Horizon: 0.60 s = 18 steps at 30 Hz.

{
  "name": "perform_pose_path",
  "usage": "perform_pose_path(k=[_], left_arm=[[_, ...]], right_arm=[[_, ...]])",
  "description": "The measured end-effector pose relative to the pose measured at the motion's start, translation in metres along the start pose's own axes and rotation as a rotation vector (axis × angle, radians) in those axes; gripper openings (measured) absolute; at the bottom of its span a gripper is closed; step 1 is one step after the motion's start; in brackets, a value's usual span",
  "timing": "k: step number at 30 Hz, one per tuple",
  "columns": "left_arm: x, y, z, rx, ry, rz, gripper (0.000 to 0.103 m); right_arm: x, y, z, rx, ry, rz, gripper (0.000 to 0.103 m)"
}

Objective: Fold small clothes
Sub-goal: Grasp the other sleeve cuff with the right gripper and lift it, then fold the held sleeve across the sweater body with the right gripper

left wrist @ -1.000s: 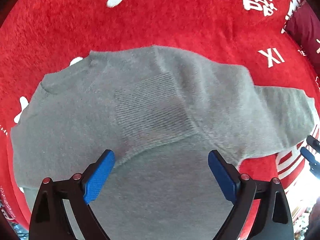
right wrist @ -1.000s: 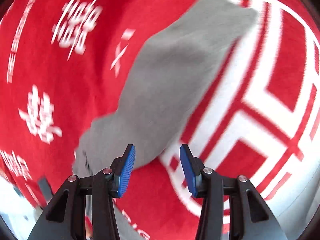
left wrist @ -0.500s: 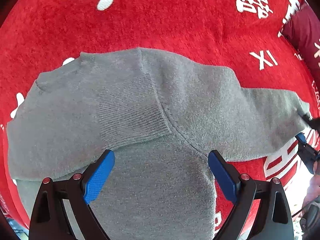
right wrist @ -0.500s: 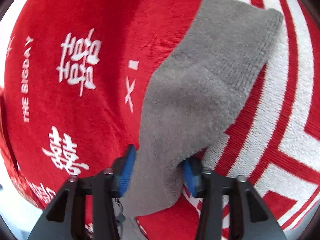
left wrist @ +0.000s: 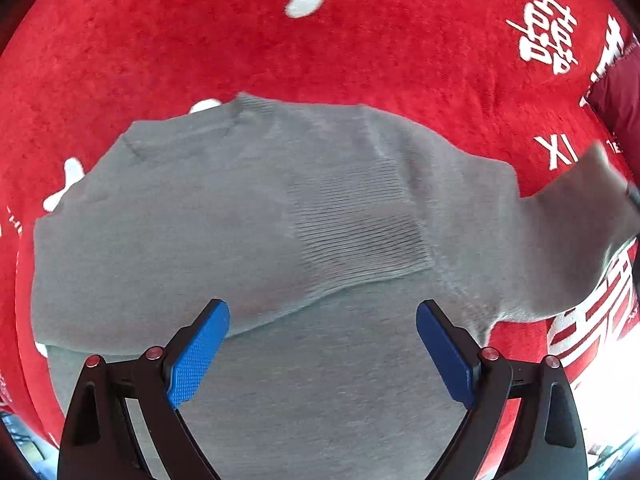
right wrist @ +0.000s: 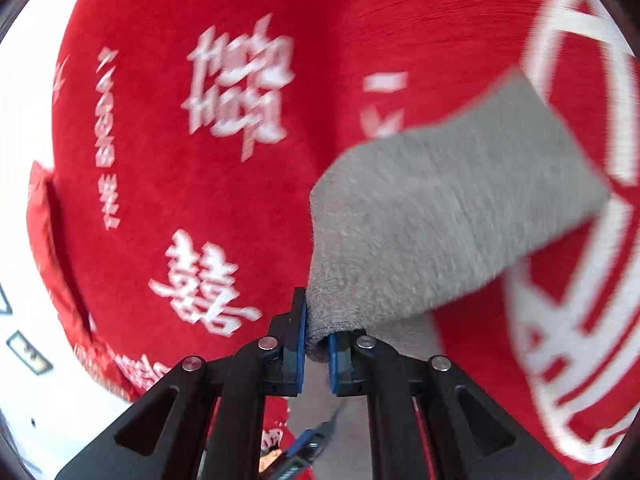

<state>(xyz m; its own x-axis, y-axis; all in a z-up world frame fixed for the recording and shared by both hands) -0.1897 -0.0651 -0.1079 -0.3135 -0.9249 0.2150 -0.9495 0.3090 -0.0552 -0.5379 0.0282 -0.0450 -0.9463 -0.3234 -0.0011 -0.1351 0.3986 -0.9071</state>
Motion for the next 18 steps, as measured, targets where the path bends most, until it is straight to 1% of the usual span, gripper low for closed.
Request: perform_pose_path(k=[4, 6, 10, 13, 15, 18], left_arm=[[-0.002, -0.030, -0.003, 0.003, 0.004, -0.023, 0.095], [-0.003, -0.041, -0.004, 0.011, 0.006, -0.031, 0.095], [-0.008, -0.075, -0.005, 0.023, 0.007, -0.061, 0.095], [-0.012, -0.099, -0.005, 0.033, 0.007, -0.085, 0.095], [-0.013, -0.111, -0.006, 0.036, 0.012, -0.099, 0.095], [-0.017, -0.140, -0.007, 0.059, 0.025, -0.123, 0.095]], right_arm=[[-0.025, -0.046, 0.038, 0.046, -0.067, -0.084, 0.009], [-0.043, -0.068, 0.060, 0.075, -0.105, -0.117, 0.009], [-0.080, -0.102, 0.097, 0.096, -0.183, -0.201, 0.009], [-0.116, -0.124, 0.127, 0.092, -0.258, -0.281, 0.009], [-0.137, -0.132, 0.144, 0.079, -0.304, -0.329, 0.009], [-0.177, -0.135, 0.172, 0.023, -0.388, -0.433, 0.009]])
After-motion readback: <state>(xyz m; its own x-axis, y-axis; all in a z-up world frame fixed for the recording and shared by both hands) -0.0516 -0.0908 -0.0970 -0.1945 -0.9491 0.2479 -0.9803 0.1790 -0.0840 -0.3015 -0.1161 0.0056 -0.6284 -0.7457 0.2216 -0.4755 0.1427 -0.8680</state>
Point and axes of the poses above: each gripper's, at about its wrist camera, not at the fingertips, and z roughly the way its jaws point, y to its right, x to its top, the point moved 8 cm from there along z, roughly the way its jaws point, and after that the axes turned 6 degrees about x, right-handed, at the moved point
